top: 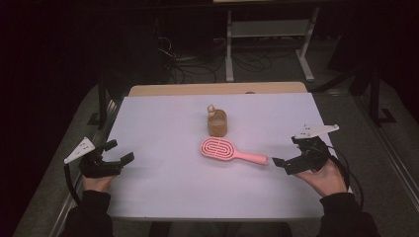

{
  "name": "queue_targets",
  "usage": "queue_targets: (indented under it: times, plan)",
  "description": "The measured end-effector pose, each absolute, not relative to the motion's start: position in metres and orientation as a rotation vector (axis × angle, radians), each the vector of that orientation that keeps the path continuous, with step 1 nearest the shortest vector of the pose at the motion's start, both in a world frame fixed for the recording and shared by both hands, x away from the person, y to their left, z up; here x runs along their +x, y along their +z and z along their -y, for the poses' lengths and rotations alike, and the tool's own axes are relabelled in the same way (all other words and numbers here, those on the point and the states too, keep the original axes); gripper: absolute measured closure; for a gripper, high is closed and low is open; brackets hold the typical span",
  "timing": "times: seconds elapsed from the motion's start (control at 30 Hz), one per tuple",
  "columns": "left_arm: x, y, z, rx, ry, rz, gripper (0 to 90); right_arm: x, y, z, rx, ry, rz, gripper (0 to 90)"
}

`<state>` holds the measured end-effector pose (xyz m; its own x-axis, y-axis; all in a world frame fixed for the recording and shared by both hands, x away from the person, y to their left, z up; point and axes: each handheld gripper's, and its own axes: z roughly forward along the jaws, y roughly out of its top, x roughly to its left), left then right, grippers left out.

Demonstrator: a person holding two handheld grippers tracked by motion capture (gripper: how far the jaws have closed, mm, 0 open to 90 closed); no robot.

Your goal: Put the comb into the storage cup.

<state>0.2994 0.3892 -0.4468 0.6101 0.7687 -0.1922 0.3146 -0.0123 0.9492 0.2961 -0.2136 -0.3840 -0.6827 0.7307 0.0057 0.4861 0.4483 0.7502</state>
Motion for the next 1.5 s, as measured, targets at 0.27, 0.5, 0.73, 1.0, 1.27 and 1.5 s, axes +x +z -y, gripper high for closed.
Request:
queue_targets:
  times: [0.27, 0.5, 0.73, 1.0, 1.27, 1.5]
  plan:
    - [0.299, -0.447, -0.389, 1.599, 0.451, -0.922, 0.0, 0.300, -0.382, 0.207, 1.021, 1.045, -2.419, 0.0]
    - [0.300, -0.447, -0.389, 1.598, 0.448, -0.922, 0.0, 0.305, -0.382, 0.200, 0.996, 1.013, -2.455, 0.0]
    - [0.300, -0.448, -0.389, 1.601, 0.445, -0.922, 0.0, 0.308, -0.384, 0.190, 0.966, 0.965, -2.504, 0.0]
    - [0.300, -0.448, -0.389, 1.597, 0.444, -0.921, 0.0, 0.311, -0.388, 0.180, 0.937, 0.918, -2.553, 0.0]
    - [0.300, -0.448, -0.389, 1.599, 0.443, -0.920, 0.0, 0.313, -0.392, 0.170, 0.905, 0.876, -2.593, 0.0]
    - [0.300, -0.448, -0.389, 1.597, 0.442, -0.918, 0.0, 0.316, -0.396, 0.165, 0.887, 0.848, -2.616, 0.0]
